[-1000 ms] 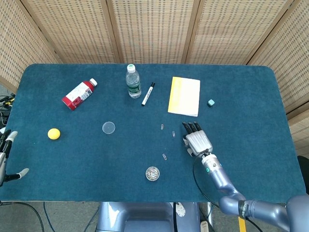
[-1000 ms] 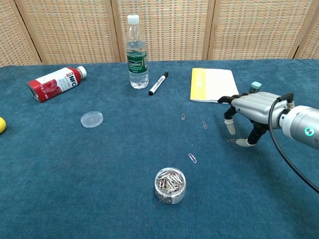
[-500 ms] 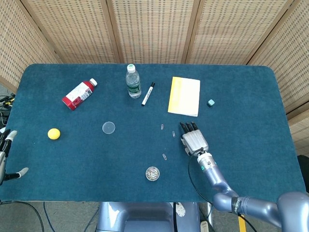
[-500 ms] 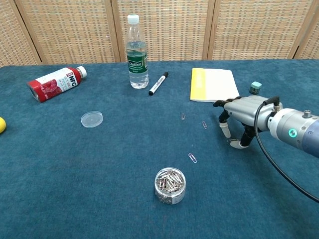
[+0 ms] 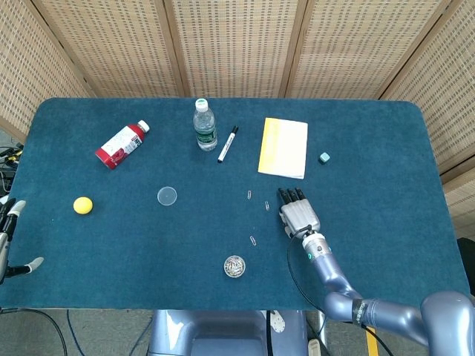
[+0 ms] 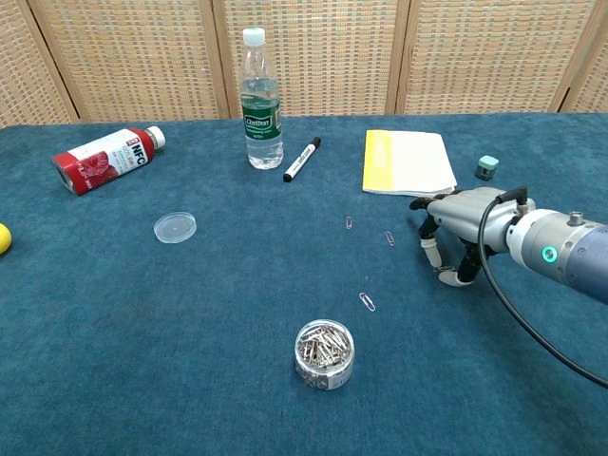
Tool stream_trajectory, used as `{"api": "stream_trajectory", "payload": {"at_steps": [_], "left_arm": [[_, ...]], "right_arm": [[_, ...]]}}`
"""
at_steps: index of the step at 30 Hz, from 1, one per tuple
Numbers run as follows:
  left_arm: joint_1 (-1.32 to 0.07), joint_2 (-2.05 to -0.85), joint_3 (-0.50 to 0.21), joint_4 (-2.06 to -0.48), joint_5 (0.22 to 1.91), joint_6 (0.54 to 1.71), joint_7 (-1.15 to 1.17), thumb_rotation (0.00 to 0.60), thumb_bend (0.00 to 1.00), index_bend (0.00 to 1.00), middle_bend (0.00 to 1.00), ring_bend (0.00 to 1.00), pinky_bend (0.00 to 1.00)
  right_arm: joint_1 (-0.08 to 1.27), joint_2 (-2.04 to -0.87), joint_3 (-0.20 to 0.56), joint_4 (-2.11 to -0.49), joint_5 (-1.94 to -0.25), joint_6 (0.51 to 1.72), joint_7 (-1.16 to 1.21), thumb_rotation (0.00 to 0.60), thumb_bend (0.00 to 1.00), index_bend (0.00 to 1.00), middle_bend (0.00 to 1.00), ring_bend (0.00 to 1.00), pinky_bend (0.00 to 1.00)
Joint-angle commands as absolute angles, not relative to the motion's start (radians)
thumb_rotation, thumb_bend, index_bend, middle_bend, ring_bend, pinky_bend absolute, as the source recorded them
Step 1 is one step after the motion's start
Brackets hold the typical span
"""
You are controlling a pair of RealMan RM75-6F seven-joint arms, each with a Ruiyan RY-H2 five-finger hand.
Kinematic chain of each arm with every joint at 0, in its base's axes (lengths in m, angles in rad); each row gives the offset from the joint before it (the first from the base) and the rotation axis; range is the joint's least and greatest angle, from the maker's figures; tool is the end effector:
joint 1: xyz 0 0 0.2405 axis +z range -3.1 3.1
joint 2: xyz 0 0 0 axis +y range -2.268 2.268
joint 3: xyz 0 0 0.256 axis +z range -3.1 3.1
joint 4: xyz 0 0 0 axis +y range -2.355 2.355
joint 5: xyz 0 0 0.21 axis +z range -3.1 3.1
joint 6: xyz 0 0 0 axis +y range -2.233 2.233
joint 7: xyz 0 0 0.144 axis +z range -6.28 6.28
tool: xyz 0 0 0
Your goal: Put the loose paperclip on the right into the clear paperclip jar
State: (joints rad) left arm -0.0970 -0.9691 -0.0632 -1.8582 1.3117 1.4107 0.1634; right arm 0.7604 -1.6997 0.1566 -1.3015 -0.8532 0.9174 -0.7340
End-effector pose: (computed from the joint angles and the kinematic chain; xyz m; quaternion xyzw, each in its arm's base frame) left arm -0.2963 0.1815 0.1827 -0.5740 -0.4268 -0.3214 0.6205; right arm -0.1823 -0.3483 -0.0599 0.7750 -0.3389 0.2191 0.4864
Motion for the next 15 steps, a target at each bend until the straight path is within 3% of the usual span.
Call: {"api": "stream_trajectory", "payload": {"at_steps": [1, 9, 15], "left_arm": [[-0.098, -0.969, -0.063, -1.858, 1.312, 1.410, 0.162, 0.600, 0.01, 0.00, 0.00, 0.00, 0.00], [-0.098, -0.969, -0.063, -1.858, 1.310, 1.409, 0.163, 0.600, 0.01, 0.00, 0.00, 0.00, 0.00], [-0.099, -0.969, -0.061, -1.858, 1.310, 1.408, 0.164, 0.600, 0.01, 0.00, 0.00, 0.00, 0.00]], "right_arm": [[0.768, -1.699, 0.153, -1.303, -0.839, 0.916, -0.745, 0.600, 0.34, 0.55, 0.00, 0.00, 0.00], [0.774, -1.704, 0.145, -1.304, -0.842, 0.925, -0.737, 0.600, 0.43, 0.64, 0.00, 0.00, 0.00], [0.771, -1.698, 0.139, -1.309, -0.862, 0.937, -0.718, 0.600, 0.43, 0.66, 0.00, 0.00, 0.00]]}}
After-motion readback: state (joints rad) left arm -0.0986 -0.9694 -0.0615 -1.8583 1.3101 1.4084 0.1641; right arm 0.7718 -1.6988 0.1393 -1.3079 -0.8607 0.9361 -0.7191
